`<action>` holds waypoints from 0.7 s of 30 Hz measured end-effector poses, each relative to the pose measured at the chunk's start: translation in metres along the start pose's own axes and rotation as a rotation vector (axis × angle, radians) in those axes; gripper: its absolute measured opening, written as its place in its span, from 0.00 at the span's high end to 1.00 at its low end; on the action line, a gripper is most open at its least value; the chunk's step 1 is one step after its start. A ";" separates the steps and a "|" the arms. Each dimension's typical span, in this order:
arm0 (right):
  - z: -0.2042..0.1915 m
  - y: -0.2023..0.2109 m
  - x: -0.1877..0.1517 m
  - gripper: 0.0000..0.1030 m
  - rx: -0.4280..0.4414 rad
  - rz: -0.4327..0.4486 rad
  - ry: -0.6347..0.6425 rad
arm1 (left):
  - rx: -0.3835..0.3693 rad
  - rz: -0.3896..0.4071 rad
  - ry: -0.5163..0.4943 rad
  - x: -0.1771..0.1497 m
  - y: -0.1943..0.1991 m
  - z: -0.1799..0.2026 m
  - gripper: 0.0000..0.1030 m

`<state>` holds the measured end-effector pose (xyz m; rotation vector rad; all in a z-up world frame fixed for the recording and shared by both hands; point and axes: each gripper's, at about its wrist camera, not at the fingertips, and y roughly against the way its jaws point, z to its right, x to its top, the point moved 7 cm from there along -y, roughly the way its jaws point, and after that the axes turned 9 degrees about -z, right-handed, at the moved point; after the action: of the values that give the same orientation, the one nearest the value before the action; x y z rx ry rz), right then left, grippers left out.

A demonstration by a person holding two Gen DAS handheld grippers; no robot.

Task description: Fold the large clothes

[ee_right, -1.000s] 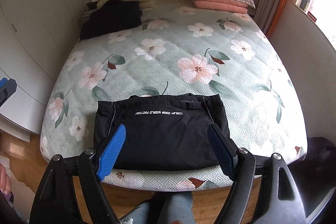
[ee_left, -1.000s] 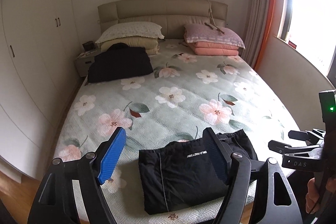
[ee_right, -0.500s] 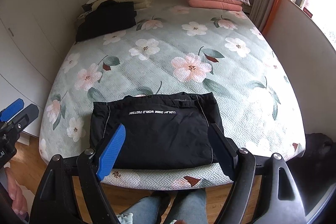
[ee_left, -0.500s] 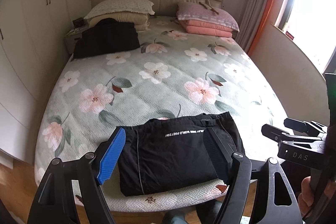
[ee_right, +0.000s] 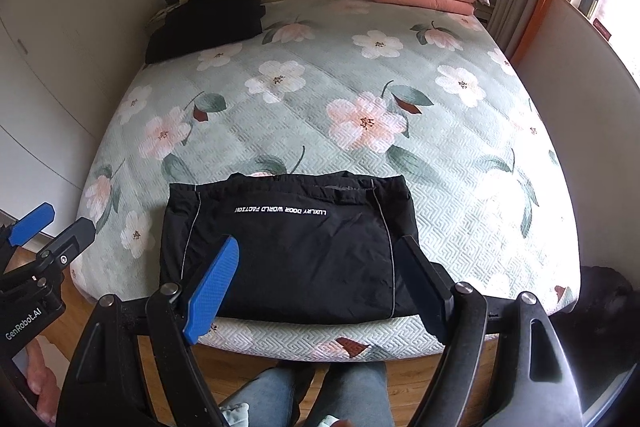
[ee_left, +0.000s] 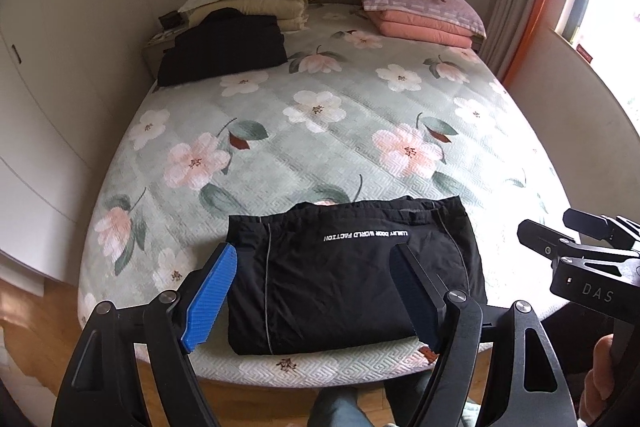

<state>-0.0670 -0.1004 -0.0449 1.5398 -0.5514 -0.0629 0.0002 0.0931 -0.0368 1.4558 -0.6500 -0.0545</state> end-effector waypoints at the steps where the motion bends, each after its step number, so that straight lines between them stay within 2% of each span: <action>1: 0.000 -0.002 0.001 0.20 0.006 -0.005 0.001 | 0.006 -0.001 0.002 0.000 0.000 0.001 0.23; 13: -0.001 -0.016 0.007 0.20 0.045 -0.042 0.005 | 0.039 -0.042 0.069 0.005 -0.006 -0.012 0.22; 17: -0.002 -0.019 0.008 0.20 0.056 -0.051 0.006 | 0.074 -0.091 0.117 0.003 -0.019 -0.027 0.22; 21: -0.005 -0.021 0.009 0.20 0.056 -0.057 0.010 | 0.116 -0.089 0.124 0.001 -0.020 -0.037 0.22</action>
<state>-0.0509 -0.1004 -0.0623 1.6096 -0.5051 -0.0834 0.0248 0.1230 -0.0541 1.5863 -0.4938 0.0041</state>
